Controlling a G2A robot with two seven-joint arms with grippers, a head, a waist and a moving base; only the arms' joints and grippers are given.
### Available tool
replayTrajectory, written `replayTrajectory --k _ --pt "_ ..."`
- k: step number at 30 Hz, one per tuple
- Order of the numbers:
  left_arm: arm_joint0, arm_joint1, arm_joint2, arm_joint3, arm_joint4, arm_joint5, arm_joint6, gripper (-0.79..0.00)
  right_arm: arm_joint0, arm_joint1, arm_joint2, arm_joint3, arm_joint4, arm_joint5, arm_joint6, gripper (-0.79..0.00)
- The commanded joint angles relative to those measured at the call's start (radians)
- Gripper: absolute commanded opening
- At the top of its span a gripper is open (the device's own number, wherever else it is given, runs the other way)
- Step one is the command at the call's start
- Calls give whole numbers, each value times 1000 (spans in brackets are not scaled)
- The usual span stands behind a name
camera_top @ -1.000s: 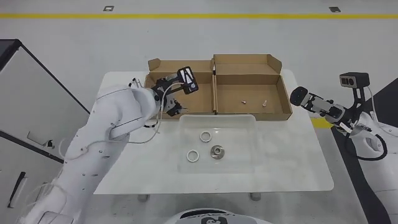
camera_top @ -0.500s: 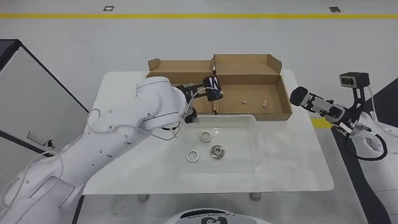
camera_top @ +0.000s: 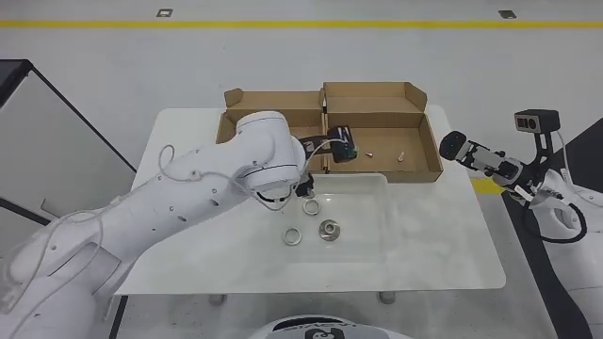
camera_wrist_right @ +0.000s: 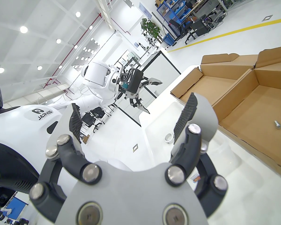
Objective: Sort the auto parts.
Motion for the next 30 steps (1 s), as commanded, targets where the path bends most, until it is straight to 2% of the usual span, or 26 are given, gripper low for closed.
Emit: replayTrajectory --k 1,16,21,30 --pt "3 -10 21 6 -2 6 7 0 0 0 0 0 0 0 0 0" --pt "5 -96 116 107 -69 99 24 0 0 0 0 0 0 0 0 0" --pt "27 -108 135 162 -71 8 104 0 0 0 0 0 0 0 0 0" --pt "52 -121 146 209 -31 -49 168 0 0 0 0 0 0 0 0 0"
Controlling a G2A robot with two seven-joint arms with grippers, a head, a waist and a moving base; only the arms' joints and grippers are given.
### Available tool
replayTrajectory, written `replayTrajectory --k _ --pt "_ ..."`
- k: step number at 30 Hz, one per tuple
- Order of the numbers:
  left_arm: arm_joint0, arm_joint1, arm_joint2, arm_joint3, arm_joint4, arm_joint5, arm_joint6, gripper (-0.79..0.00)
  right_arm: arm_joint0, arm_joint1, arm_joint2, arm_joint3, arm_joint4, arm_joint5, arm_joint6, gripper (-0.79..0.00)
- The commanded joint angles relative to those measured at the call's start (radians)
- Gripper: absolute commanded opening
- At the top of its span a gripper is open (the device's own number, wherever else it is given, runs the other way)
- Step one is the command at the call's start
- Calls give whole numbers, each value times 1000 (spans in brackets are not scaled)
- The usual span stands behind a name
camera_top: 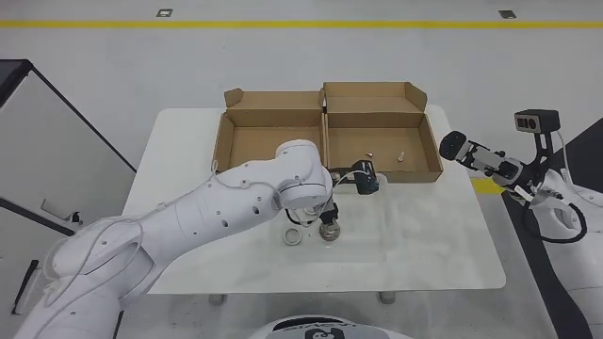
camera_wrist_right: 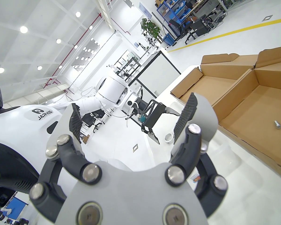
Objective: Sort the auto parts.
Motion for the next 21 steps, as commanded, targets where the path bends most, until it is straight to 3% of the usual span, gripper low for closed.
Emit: replayTrajectory --k 1,15,19,21 --pt "2 -4 4 6 6 -7 3 0 0 0 0 0 0 0 0 0" --pt "35 -21 37 30 62 -108 15 -9 0 0 0 0 0 0 0 0" --pt "42 -23 37 35 69 -123 16 -215 0 0 0 0 0 0 0 0" --pt "45 -24 37 38 76 -129 18 -246 0 0 0 0 0 0 0 0"
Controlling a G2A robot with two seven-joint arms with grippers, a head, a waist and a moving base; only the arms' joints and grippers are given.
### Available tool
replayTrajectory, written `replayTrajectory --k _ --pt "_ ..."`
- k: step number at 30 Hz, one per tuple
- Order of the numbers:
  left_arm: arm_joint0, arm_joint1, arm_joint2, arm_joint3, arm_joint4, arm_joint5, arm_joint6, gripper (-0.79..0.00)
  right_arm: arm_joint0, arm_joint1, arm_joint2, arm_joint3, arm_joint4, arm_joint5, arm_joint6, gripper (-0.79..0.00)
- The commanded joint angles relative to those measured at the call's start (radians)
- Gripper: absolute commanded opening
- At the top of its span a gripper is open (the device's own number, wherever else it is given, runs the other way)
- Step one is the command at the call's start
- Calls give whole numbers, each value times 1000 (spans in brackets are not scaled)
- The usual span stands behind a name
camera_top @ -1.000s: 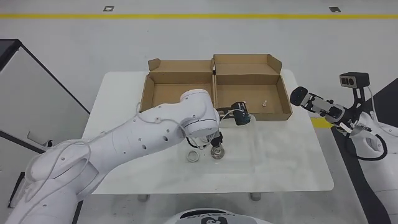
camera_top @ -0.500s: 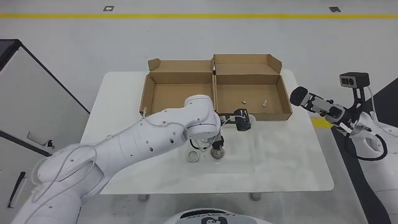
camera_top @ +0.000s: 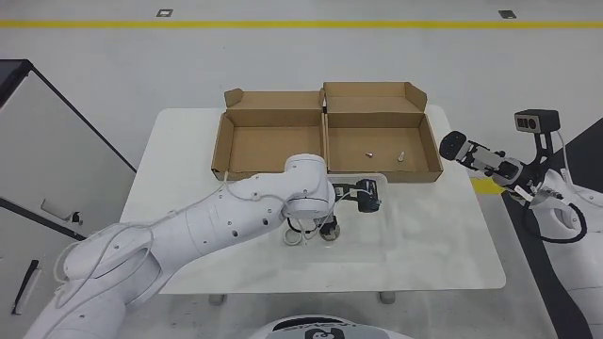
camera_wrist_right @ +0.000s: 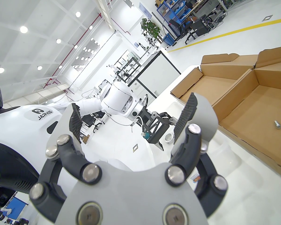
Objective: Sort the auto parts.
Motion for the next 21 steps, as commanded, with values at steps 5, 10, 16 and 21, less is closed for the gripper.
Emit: replayTrajectory --k 5,10,16,21 --pt "10 -3 -3 8 10 -14 9 -342 0 0 0 0 0 0 0 0" --pt "25 -5 0 28 5 -30 5 -314 0 0 0 0 0 0 0 0" --pt "37 -11 3 48 3 -38 6 -299 0 0 0 0 0 0 0 0" --pt "45 -19 7 60 1 -35 9 -385 0 0 0 0 0 0 0 0"
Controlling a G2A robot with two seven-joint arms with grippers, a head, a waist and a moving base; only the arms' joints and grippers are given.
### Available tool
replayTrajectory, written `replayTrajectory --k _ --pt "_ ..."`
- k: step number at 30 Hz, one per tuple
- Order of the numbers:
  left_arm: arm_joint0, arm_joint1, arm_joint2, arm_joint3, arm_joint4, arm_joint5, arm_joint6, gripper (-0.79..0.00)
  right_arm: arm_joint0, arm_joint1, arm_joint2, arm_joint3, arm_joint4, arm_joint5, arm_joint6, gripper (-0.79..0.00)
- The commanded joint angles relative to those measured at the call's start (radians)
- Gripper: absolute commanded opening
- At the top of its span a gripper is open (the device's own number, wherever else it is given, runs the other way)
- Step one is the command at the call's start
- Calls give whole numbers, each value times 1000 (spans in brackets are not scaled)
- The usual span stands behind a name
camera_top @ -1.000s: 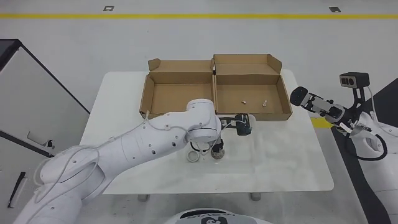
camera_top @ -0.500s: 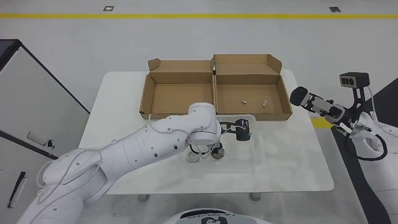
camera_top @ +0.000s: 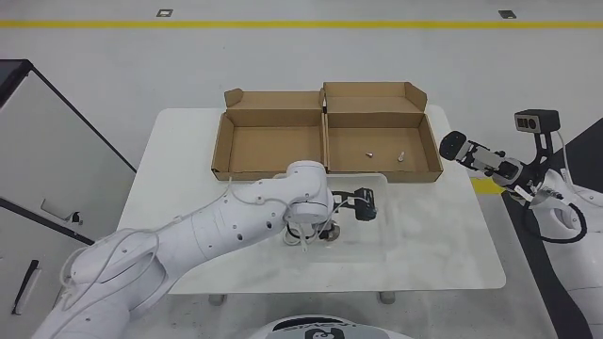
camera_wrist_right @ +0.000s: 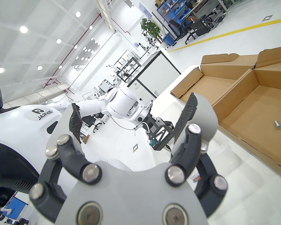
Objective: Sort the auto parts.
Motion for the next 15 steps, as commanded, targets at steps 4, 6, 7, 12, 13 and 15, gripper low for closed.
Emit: replayTrajectory --k 4,6,7,12,13,15 --pt "7 -9 7 14 6 1 6 -394 0 0 0 0 0 0 0 0" --pt "8 -14 10 21 9 4 9 -406 0 0 0 0 0 0 0 0" --pt "9 -16 10 24 10 4 10 -406 0 0 0 0 0 0 0 0" --pt "10 -25 13 40 12 0 15 -413 0 0 0 0 0 0 0 0" --pt "10 -27 13 43 13 0 15 -425 0 0 0 0 0 0 0 0" --pt "11 -30 12 48 16 0 16 -440 0 0 0 0 0 0 0 0"
